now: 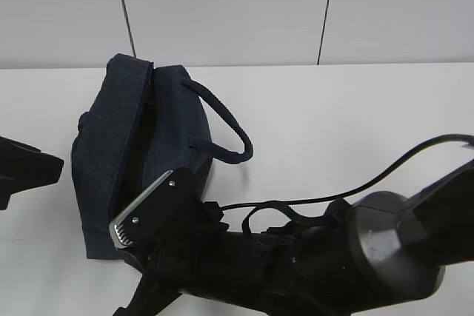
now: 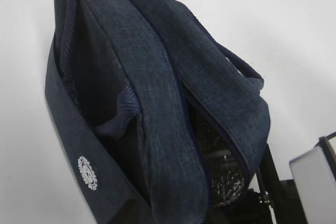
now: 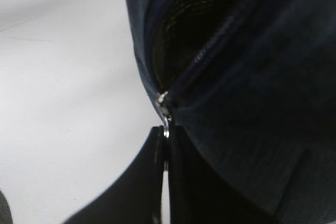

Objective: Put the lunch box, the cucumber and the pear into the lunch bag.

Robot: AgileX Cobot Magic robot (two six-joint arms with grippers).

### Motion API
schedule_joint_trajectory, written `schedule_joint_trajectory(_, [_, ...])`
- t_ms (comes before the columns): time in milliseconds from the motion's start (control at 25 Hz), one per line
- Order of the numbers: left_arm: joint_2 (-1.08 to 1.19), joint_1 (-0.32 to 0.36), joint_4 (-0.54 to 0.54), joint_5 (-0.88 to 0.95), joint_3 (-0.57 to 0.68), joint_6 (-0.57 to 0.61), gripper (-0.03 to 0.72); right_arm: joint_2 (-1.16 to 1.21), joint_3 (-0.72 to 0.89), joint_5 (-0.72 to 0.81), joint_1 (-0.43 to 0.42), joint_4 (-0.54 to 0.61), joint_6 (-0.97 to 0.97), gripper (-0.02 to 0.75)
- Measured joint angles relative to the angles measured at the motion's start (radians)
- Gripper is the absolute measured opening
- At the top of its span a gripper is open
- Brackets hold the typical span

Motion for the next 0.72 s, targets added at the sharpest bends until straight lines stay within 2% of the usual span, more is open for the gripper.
schedule_joint_trajectory(440, [0.0, 0.0, -0.001, 0.0, 0.0, 0.0, 0.24, -0.051, 0.0, 0.169, 0.0, -0.001, -0.036, 0.0])
schedule_joint_trajectory(720, [0.0, 0.0, -0.01, -0.028, 0.0, 0.0, 0.24, -0.089, 0.0, 0.19, 0.0, -0.014, -0.036, 0.0])
